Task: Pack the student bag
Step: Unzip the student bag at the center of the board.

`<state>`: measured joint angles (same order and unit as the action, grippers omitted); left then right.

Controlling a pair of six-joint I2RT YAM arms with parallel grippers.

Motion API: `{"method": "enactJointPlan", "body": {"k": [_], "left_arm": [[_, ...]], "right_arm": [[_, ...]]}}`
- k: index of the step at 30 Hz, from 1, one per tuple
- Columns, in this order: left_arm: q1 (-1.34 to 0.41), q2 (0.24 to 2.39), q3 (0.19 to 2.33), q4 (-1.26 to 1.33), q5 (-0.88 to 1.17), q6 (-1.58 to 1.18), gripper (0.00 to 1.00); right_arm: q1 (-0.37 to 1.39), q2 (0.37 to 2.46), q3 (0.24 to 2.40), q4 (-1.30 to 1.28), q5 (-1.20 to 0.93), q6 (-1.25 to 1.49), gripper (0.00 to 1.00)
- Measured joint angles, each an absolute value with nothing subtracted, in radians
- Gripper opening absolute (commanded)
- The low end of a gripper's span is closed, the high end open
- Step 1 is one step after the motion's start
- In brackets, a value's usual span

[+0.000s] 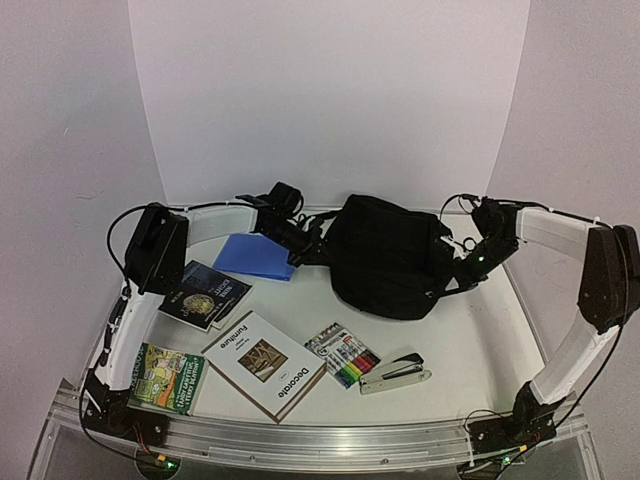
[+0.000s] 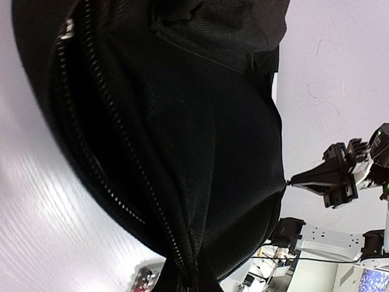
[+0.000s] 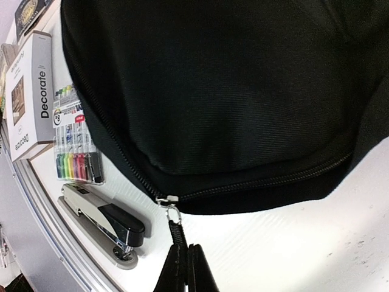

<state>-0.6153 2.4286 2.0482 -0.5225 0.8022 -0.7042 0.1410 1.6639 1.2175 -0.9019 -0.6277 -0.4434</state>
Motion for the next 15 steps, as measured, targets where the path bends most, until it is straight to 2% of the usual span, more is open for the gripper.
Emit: {"method": "enactJointPlan", "body": {"k": [1,4,9,15], "left_arm": [[-0.614,2.446,2.076,-0.534,0.803,-0.704,0.16],[-0.606,2.492,2.152,-0.559,0.785,-0.697,0.48],[-0.559,2.484,2.15,-0.582,0.731,-0.645,0.78],[-0.573,2.312,1.986,-0.658,0.62,-0.463,0.87]], "right_arm": [[0.142,1.664,1.217,-0.904,-0.637,-0.442,0.0],[0.162,1.664,1.217,-0.919,-0.66,-0.412,0.0],[0.25,1.666,1.221,-0.909,-0.69,-0.322,0.0],[0.364,1.703,1.266,-0.853,-0.739,-0.225,0.0]]}}
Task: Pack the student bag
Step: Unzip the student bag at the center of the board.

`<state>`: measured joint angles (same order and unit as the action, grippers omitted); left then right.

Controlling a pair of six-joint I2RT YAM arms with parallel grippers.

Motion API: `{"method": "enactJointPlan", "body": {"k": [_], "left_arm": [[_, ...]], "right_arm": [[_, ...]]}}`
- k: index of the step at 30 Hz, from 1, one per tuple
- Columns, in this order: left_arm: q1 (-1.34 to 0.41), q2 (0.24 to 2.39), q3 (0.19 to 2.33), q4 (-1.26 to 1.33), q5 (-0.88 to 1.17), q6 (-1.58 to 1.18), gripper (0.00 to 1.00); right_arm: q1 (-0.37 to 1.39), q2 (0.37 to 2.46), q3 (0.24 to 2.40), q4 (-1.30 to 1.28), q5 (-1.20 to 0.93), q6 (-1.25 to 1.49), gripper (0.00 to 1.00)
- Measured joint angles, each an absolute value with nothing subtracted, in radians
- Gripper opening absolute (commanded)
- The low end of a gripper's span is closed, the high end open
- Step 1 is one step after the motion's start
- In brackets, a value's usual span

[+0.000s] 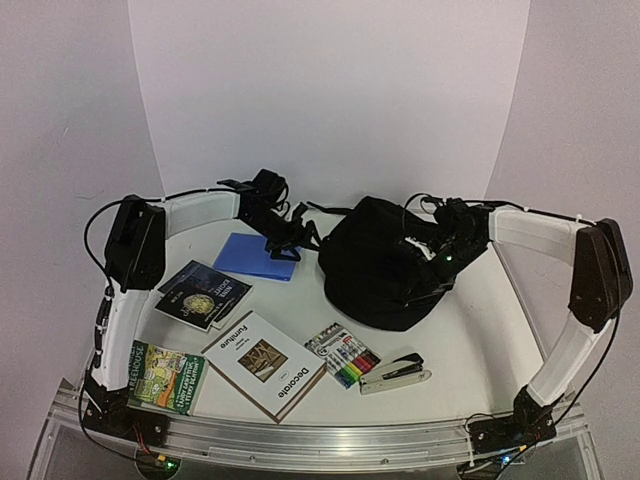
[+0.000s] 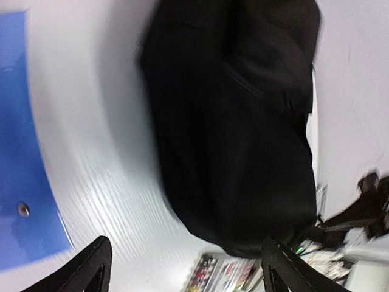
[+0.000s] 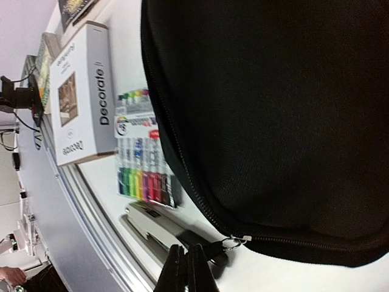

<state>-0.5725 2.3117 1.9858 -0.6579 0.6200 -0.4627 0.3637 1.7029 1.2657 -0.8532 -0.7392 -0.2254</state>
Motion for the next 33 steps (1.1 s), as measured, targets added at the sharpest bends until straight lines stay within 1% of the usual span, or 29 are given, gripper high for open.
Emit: {"method": "enactJointPlan", "body": {"k": [4,8,12,18,20,23,30,32,33], "left_arm": [[-0.68,2.189,1.947,-0.678,0.519,-0.285,0.89],[-0.807,2.111,1.897,-0.645,0.473,-0.114,0.89],[-0.882,2.104,1.855,-0.594,0.446,0.049,0.85],[-0.917,2.156,1.879,-0.575,0.403,0.237,0.78],[-0.929,2.189,1.898,-0.57,0.379,0.277,0.72],[-0.954,2.238,1.911,-0.566,0.326,0.33,0.6],[-0.993,2.294,1.911,-0.573,0.22,0.406,0.15],[-0.994,2.292,1.911,-0.572,0.203,0.417,0.04],[-0.994,2.292,1.909,-0.572,0.197,0.417,0.01]], "right_arm": [[0.382,1.741,1.293,-0.825,-0.77,-0.182,0.0],[0.382,1.755,1.303,-0.813,-0.778,-0.162,0.0],[0.381,1.755,1.303,-0.811,-0.779,-0.152,0.0],[0.381,1.755,1.303,-0.808,-0.771,-0.14,0.0],[0.381,1.755,1.302,-0.808,-0.769,-0.136,0.0],[0.38,1.755,1.302,-0.807,-0.768,-0.127,0.0],[0.369,1.755,1.3,-0.804,-0.763,-0.118,0.0],[0.356,1.755,1.295,-0.803,-0.76,-0.119,0.0],[0.344,1.755,1.291,-0.802,-0.757,-0.12,0.0]]}}
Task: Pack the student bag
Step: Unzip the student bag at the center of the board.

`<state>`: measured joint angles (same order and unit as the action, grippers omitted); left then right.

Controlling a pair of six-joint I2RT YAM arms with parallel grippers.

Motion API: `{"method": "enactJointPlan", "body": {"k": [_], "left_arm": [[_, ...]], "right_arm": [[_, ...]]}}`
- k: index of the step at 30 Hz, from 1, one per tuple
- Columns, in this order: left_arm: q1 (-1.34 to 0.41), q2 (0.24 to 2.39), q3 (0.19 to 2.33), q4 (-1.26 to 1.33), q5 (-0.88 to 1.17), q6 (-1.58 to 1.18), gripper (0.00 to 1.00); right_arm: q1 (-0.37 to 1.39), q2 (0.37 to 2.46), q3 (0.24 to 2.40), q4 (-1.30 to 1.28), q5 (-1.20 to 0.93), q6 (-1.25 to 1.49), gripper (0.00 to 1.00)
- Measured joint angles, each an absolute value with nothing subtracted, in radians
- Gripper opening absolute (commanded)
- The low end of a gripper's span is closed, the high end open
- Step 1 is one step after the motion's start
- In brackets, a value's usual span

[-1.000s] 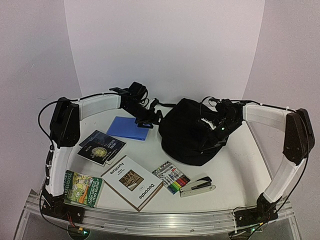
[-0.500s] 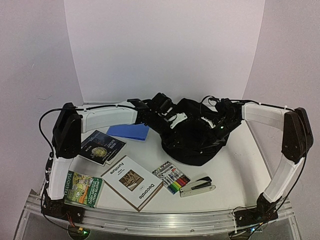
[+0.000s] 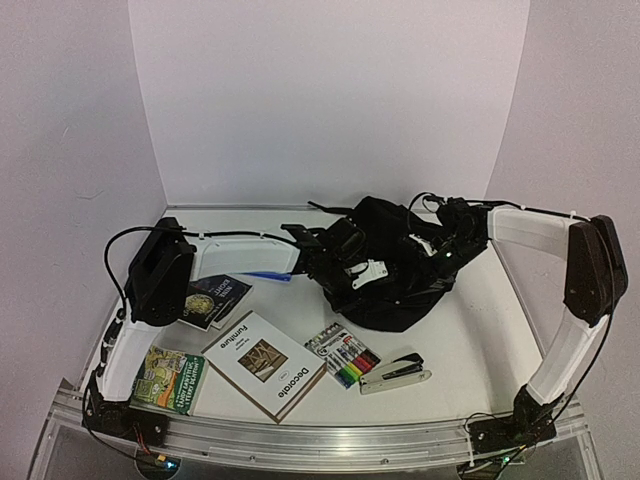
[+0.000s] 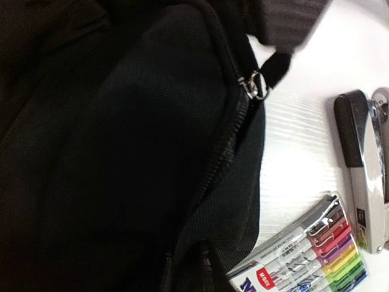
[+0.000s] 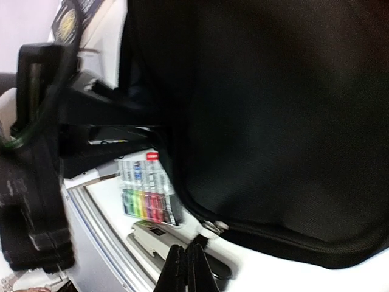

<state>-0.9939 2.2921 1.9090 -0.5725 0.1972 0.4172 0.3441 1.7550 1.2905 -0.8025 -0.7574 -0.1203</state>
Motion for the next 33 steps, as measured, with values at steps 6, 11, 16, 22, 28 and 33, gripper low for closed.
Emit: {"method": "enactJointPlan", "body": {"k": [6,11,16,22,28,33], "left_arm": [[-0.995,2.27,1.849,-0.545,0.165,0.422,0.0],[-0.981,2.258,1.834,-0.539,0.155,0.418,0.0],[-0.952,2.232,1.787,-0.499,0.159,0.419,0.0],[-0.919,2.217,1.765,-0.476,0.163,0.417,0.16],[-0.915,2.203,1.765,-0.49,0.162,0.401,0.54],[-0.953,2.182,1.765,-0.491,0.169,0.384,0.67]], "right_arm": [[0.212,1.755,1.257,-0.812,-0.723,-0.169,0.0],[0.105,1.755,1.246,-0.845,-0.676,-0.246,0.0],[0.063,1.756,1.248,-0.856,-0.666,-0.297,0.0],[0.054,1.769,1.274,-0.865,-0.7,-0.293,0.0],[0.116,1.769,1.279,-0.87,-0.724,-0.244,0.0],[0.195,1.769,1.279,-0.859,-0.728,-0.204,0.0]]}}
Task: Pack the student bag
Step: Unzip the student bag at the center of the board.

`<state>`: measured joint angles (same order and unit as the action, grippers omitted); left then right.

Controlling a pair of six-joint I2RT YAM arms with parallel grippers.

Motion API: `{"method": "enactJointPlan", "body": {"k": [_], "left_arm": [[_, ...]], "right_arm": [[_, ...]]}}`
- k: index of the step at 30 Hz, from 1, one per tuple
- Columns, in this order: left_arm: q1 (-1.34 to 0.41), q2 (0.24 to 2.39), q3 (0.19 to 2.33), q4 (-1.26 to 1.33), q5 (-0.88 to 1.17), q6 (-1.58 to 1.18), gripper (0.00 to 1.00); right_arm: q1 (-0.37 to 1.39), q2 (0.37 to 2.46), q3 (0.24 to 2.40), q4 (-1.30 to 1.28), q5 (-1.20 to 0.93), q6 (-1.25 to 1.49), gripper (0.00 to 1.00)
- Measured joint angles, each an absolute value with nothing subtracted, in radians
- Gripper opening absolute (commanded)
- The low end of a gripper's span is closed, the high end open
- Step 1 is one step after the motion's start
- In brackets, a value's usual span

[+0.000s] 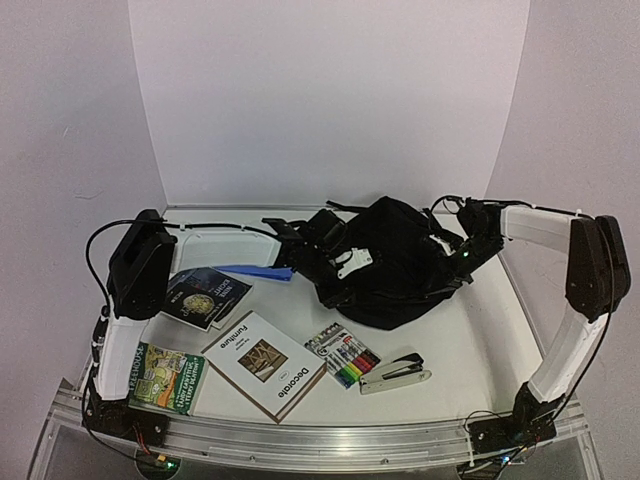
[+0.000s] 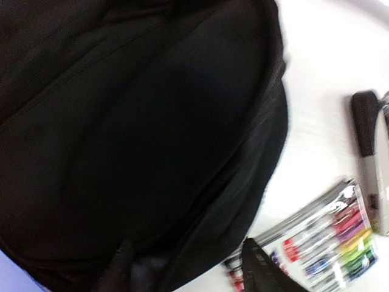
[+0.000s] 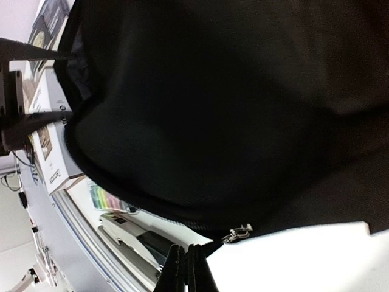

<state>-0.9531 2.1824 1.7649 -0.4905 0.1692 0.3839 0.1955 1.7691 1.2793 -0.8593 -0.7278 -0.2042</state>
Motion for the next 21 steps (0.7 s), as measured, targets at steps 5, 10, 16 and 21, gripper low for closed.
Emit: {"method": "enactJointPlan", "body": {"k": [5,10,16,21], "left_arm": [[-1.016,2.179,1.777,-0.479,0.189,0.374,0.7],[-1.051,2.212,1.856,-0.467,0.187,0.371,0.66],[-1.045,2.281,1.961,-0.444,0.145,0.391,0.29],[-1.04,2.295,1.953,-0.456,0.127,0.412,0.12]], "right_arm": [[0.225,1.769,1.279,-0.844,-0.73,-0.171,0.0],[0.234,1.769,1.281,-0.83,-0.731,-0.149,0.0],[0.239,1.769,1.282,-0.827,-0.729,-0.14,0.0],[0.225,1.769,1.282,-0.827,-0.719,-0.141,0.0]]}}
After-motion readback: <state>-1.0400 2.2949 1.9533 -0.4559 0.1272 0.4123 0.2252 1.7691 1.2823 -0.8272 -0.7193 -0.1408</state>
